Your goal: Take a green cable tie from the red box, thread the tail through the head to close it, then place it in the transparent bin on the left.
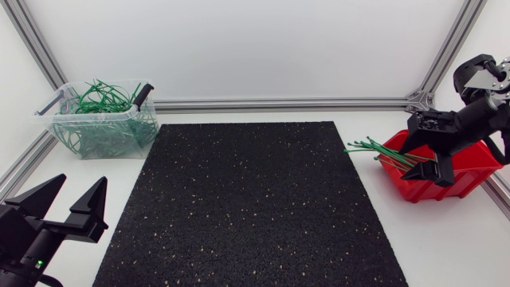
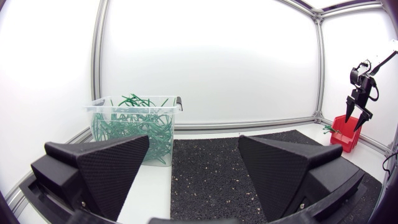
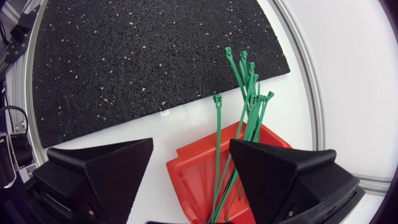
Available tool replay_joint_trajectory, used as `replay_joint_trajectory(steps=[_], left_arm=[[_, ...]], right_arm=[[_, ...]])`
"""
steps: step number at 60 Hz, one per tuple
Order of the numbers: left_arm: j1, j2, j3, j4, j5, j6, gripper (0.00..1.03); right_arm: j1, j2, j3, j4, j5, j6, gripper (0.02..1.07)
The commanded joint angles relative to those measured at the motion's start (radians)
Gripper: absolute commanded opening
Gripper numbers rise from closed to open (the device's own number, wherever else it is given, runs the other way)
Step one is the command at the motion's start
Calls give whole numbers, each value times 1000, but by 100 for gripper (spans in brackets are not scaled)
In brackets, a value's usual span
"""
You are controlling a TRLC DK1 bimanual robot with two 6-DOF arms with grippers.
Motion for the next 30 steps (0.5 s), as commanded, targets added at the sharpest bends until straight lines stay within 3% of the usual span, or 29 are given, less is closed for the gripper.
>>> replay_joint_trajectory(steps=[1,7,14,22,28,30], left_arm=[[-11,-4,-41,-17,-5,-22,100],[-12,-4,-41,-17,-5,-22,100],[-12,-4,-41,-17,-5,-22,100],[-12,-4,-41,-17,-5,-22,100],[-14,-4,-41,-17,-5,-22,100],[-16,-4,-41,-17,-5,-22,100]], right_arm=[[12,26,-32,23,6,-16,88],[17,43,-33,50,4,-8,81],[25,60,-39,89,4,6,81],[35,74,-52,113,4,10,64],[45,83,-65,149,4,13,60],[48,85,-68,152,4,13,55]])
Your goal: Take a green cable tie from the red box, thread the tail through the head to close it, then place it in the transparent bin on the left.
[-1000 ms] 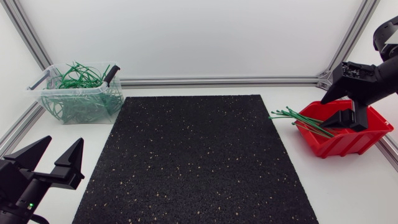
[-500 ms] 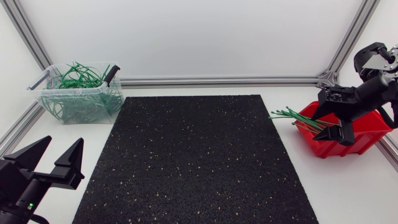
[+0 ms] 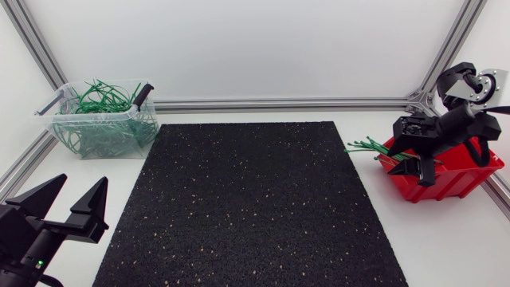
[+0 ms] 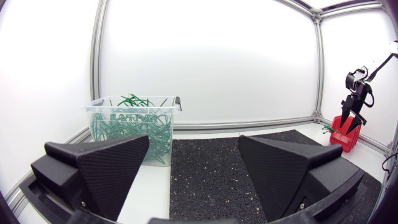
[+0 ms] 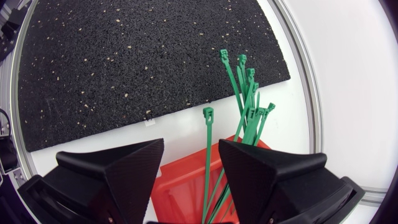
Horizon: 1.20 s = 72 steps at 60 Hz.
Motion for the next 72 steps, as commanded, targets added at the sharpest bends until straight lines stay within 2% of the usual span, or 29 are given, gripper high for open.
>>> replay_joint_trajectory(steps=[1,4,19,27,72], left_arm=[[-11,-4,-41,-17,-5,-22,100],[-11,-4,-41,-17,-7,-22,100],[-18,-2,-41,-17,-5,-22,100],[-21,-1,-41,-17,-5,-22,100],[-32,-1,-41,-17,-5,-22,100]], right_arm=[[11,23,-35,12,4,5,52],[14,24,-44,33,4,8,46],[19,41,-56,90,23,18,43],[22,47,-67,121,33,19,24],[63,-28,-179,288,133,19,23]])
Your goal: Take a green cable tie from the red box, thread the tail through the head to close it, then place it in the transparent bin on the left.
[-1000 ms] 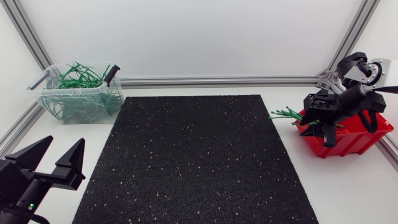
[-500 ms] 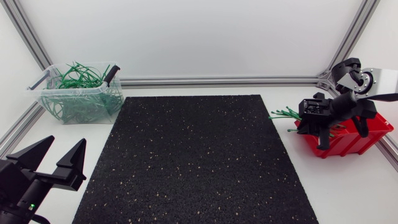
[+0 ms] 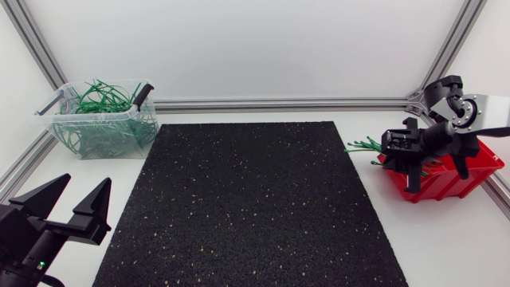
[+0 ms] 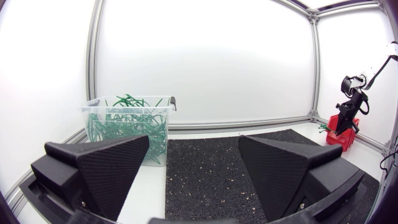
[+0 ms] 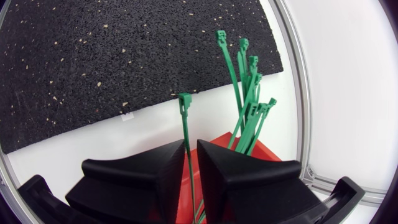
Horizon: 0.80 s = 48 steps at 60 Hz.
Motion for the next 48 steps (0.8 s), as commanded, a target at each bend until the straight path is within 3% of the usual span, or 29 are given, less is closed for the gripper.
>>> replay_joint_trajectory(steps=[1,48], left_arm=[[-6,-1,-41,-17,-7,-22,100],[-7,-1,-41,-20,-11,-23,100]], right_arm=[[16,-20,-35,11,10,-3,23],[14,-52,-74,48,26,-9,22]])
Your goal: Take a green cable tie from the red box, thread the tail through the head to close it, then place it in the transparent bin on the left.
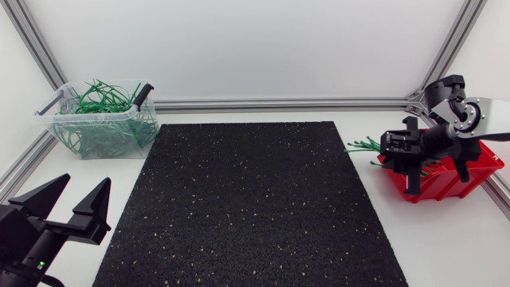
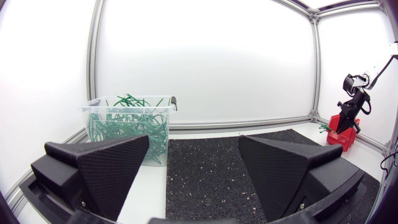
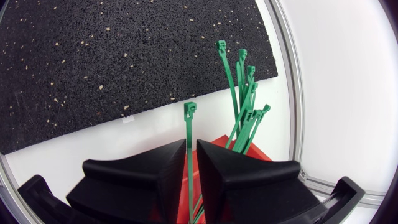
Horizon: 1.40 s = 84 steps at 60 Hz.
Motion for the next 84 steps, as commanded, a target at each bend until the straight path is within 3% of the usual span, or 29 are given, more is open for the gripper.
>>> replay_joint_trajectory(steps=[1,18,26,60,69,84], left_arm=[[-7,-1,-41,-19,-7,-22,100],[-7,-1,-41,-19,-7,-22,100],[-9,-1,-41,-19,-7,-22,100],[-12,-1,-41,-19,-10,-22,100],[-12,-1,-41,-19,-12,-22,100],[-20,-1,-41,-19,-12,-23,100]], right_arm=[[-3,3,-31,20,17,-8,22],[-4,15,-40,46,27,-9,20],[-3,32,-40,50,27,-8,8],[-26,-83,-34,-14,-34,-5,8],[-64,-124,18,-121,-123,8,8],[-144,-161,251,-496,-378,31,8]])
